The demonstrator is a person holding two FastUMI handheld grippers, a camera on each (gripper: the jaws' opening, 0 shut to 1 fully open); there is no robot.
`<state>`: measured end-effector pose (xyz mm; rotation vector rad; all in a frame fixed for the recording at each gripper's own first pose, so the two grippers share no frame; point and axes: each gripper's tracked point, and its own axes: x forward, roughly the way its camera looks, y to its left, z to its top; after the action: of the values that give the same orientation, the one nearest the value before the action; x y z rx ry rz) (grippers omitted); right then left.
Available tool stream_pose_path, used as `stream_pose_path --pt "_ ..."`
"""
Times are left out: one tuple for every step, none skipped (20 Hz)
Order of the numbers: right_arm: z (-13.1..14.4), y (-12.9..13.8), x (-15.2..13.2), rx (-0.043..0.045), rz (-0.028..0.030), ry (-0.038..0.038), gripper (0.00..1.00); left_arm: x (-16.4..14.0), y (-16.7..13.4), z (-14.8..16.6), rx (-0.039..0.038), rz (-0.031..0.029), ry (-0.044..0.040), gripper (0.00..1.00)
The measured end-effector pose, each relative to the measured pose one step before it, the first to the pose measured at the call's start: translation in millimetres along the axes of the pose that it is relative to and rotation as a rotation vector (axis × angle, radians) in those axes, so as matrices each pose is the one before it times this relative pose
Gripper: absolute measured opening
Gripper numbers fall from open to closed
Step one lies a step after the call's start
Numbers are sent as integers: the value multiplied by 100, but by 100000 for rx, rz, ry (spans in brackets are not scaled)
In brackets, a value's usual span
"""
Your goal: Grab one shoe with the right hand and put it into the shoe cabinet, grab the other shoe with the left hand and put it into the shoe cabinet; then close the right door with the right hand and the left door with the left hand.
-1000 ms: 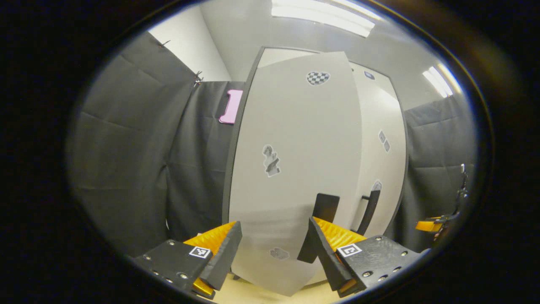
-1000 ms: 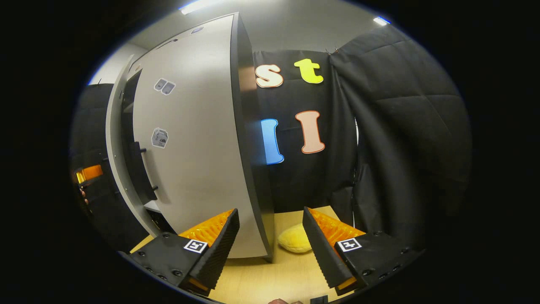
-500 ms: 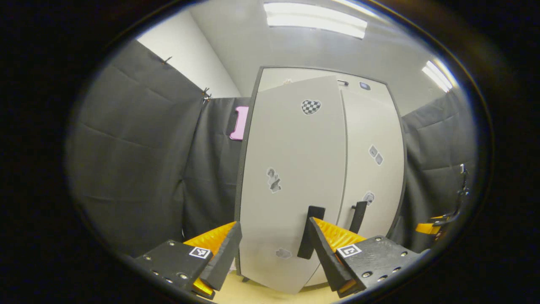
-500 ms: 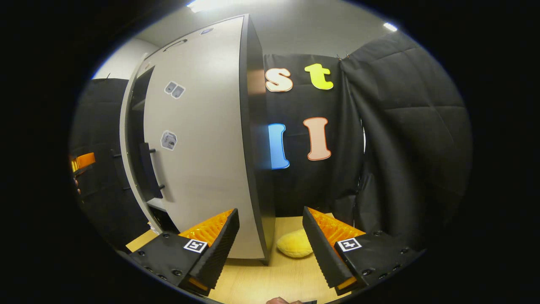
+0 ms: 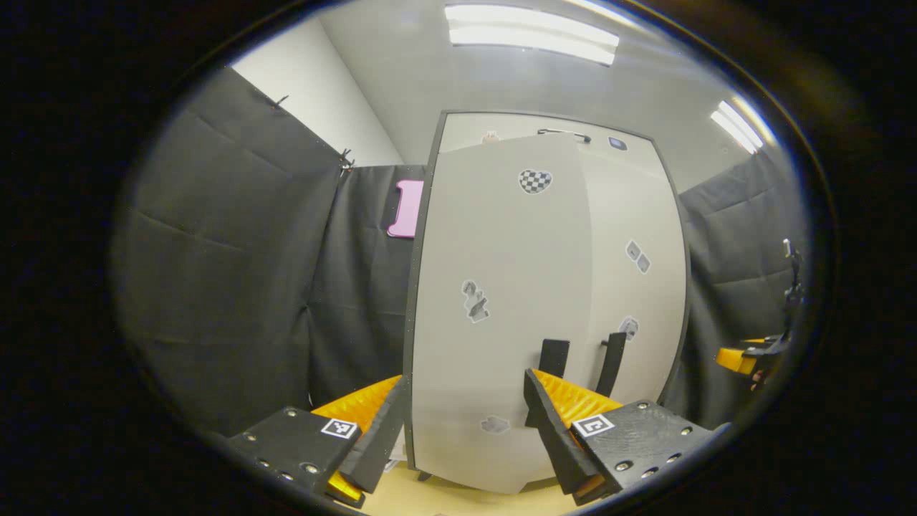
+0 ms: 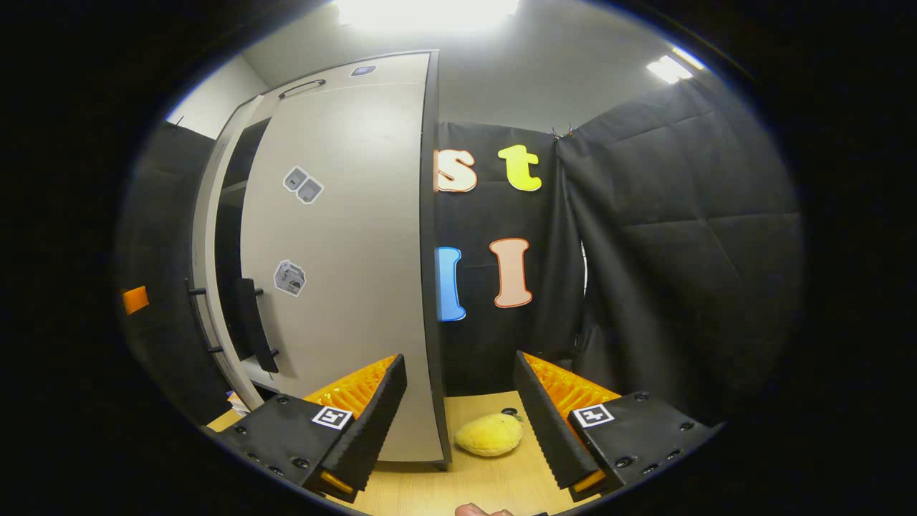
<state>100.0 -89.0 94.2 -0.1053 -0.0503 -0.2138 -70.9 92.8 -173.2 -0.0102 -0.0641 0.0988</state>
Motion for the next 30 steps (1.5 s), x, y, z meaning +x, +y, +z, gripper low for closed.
stream_pose_path --pt "-363 539 -385 114 -365 -430 96 -252 365 -380 205 -409 -255 99" --pt "-266 516 -387 657 -430 -61 96 -120 146 -458 -627 -1028 -462 99" --pt "-336 413 -427 652 -798 85 92 57 114 -418 -1143 -1026 -417 99" --pt "-405 173 -420 431 -1345 394 92 -113 175 -280 -756 -1308 -340 99" --pt "-323 229 -379 436 -1355 210 92 78 266 -263 -766 -528 -335 99" --pt "-379 399 -411 547 -497 424 92 78 374 -326 -79 -23 -18 99" --pt "-353 611 -290 592 204 -205 92 -162 546 -155 168 354 -720 99" --pt "-120 411 -244 317 -243 -850 92 -42 409 -183 783 1 -717 99" --pt "-139 324 -262 193 -141 -605 96 -35 449 -433 701 606 -27 99" --pt "-215 361 -235 19 -14 -321 92 -183 608 -505 314 985 463 99" --pt "-158 307 -223 -217 -270 -98 92 -49 408 -575 -574 567 770 92" --pt "-206 97 -242 -634 -467 -44 92 -24 197 -471 -996 -429 695 92" --pt "-205 79 -230 -1066 -671 159 92 -88 142 -441 -1010 -554 801 92" --pt "-116 -68 -255 -1390 -737 137 92 -174 171 -284 -414 -649 433 92" --pt "-163 -23 -272 -1575 -789 -7 92 -157 375 -326 224 -308 413 92" --pt "-215 -273 -162 -1375 -1317 278 92 -56 225 -133 899 -249 43 99" --pt "-268 -3 -147 -503 -528 456 92 -38 259 -192 607 48 96 99" --pt "-576 246 -86 416 349 1102 92 -62 125 -174 -188 -408 353 99" --pt "-467 186 -254 931 193 1410 96 28 -188 -269 -803 -839 520 92" --pt "-356 -38 -117 740 -53 780 92 67 -349 -218 -628 -1233 351 92" --pt "-158 2 -230 419 -376 144 92 -49 -142 -393 -165 -1162 358 99" --pt "-248 -109 -72 111 -504 336 96 -4 -241 -356 209 -1049 280 99" --pt "-373 -113 -231 -216 -761 560 92 -26 -229 -548 597 -1114 881 99" --pt "-248 -152 -185 -635 -817 265 92 88 -193 -515 601 -707 1137 92" --pt "-168 -142 -163 -832 -628 -32 96 509 -196 -503 487 -614 1366 99" --pt "-50 -99 214 -795 -396 -148 96 197 -139 -138 3 -295 748 99" --pt "-134 -88 -190 -369 -259 -158 92 91 -269 -27 -322 -946 316 92" --pt "-137 -157 49 390 -231 115 96 102 -362 47 -506 -1258 35 92" --pt "-154 -93 67 983 -356 233 96 -19 -380 -79 -157 -941 -180 92" --pt "-104 -21 28 1152 -175 445 96 -53 -373 114 247 -603 -423 99"
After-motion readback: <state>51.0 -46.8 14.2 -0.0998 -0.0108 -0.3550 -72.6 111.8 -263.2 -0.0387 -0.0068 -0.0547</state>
